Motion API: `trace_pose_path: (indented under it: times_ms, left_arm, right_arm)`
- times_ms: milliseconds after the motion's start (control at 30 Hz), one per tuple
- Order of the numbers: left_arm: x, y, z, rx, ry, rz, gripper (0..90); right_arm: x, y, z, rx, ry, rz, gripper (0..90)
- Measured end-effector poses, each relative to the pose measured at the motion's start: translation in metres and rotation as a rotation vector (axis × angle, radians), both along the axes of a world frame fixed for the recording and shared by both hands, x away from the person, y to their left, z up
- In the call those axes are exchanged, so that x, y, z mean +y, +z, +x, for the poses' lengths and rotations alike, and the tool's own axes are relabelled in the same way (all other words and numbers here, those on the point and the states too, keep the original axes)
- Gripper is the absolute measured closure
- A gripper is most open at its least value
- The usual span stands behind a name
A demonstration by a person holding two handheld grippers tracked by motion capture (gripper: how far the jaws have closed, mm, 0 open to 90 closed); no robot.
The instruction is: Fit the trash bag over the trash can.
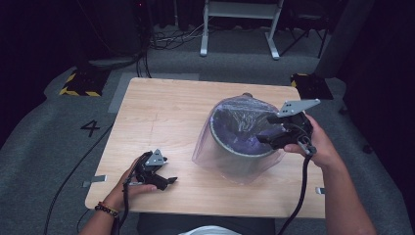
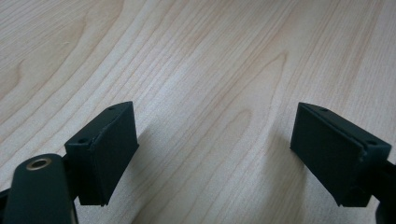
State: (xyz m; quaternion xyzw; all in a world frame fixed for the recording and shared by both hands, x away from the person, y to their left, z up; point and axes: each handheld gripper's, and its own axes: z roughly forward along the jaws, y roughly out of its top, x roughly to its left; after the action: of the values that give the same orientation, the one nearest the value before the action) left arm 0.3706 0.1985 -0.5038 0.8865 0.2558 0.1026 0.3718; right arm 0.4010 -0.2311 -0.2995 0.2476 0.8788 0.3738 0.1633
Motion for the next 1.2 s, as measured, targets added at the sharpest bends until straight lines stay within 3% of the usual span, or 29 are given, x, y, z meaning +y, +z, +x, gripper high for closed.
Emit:
trace_pose_path:
  times_ms: [167, 667, 1200]
  left_arm:
    - [0.0, 0.0, 0.0, 0.0, 0.0, 0.0, 14.4]
    - [0.0, 0.0, 0.0, 0.0, 0.0, 0.0, 14.4]
    - [0.0, 0.0, 0.0, 0.001, 0.0, 0.0, 14.5]
  right_arm:
    - [-0.017, 0.005, -0.011, -0.031, 0.003, 0.046, 24.3]
    - [-0.045, -0.004, -0.031, -0.066, -0.018, 0.044, 23.7]
    - [-0.053, -0.022, -0.041, -0.061, -0.009, 0.021, 22.7]
